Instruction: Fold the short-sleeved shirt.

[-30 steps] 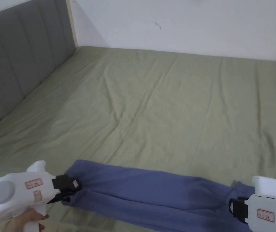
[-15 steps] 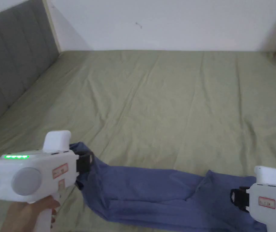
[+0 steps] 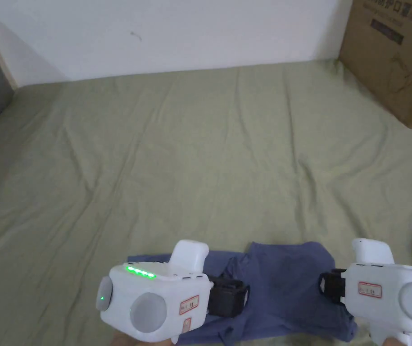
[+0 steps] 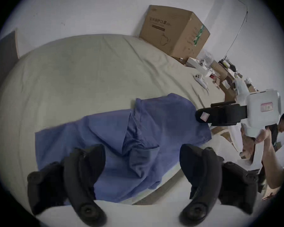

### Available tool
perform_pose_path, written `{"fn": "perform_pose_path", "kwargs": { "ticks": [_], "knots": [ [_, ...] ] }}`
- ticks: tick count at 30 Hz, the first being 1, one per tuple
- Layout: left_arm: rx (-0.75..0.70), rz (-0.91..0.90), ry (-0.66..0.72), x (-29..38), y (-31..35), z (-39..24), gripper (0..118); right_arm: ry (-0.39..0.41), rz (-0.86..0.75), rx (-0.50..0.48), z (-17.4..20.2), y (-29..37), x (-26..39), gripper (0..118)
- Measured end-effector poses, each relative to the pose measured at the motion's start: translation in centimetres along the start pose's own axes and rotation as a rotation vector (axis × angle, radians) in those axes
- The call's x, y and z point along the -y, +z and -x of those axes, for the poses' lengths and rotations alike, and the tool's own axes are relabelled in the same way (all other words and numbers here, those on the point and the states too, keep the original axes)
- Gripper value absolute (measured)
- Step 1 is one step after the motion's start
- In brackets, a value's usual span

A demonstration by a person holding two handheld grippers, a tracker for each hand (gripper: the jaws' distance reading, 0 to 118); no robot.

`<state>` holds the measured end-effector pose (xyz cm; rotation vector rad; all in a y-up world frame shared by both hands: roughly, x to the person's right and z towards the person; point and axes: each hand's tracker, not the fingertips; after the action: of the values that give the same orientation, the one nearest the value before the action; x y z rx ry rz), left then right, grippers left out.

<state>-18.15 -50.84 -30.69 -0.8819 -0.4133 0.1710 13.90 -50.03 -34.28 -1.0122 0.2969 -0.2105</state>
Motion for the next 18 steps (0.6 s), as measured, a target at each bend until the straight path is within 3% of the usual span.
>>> {"fn": "perform_pose_path", "kwargs": {
  "ticks": [2,5,6,8,11,18],
  "knots": [
    [-0.003,-0.017,0.053,-0.1,1.2,1.2,94,-0.007,0.0,0.001,-0.4,-0.1,-0.1,0],
    [0.018,-0.09,0.203,0.0,3.8,3.6,63,-0.019,-0.002,-0.009,-0.5,-0.2,-0.1,0],
    [0.014,-0.111,0.253,0.1,4.4,4.6,63,-0.019,-0.002,-0.013,-0.5,-0.2,-0.1,0],
    [-0.036,-0.132,0.329,0.4,4.9,6.5,4,-0.017,-0.003,-0.019,-0.4,-0.3,-0.1,0],
    [-0.161,-0.07,0.325,0.9,3.8,8.1,1,-0.012,0.001,-0.026,-0.3,-0.5,-0.1,0],
    [-0.09,0.03,0.351,1.7,-1.7,6.4,1,-0.021,0.009,-0.035,-0.6,-0.8,0.0,0]
  ]
}}
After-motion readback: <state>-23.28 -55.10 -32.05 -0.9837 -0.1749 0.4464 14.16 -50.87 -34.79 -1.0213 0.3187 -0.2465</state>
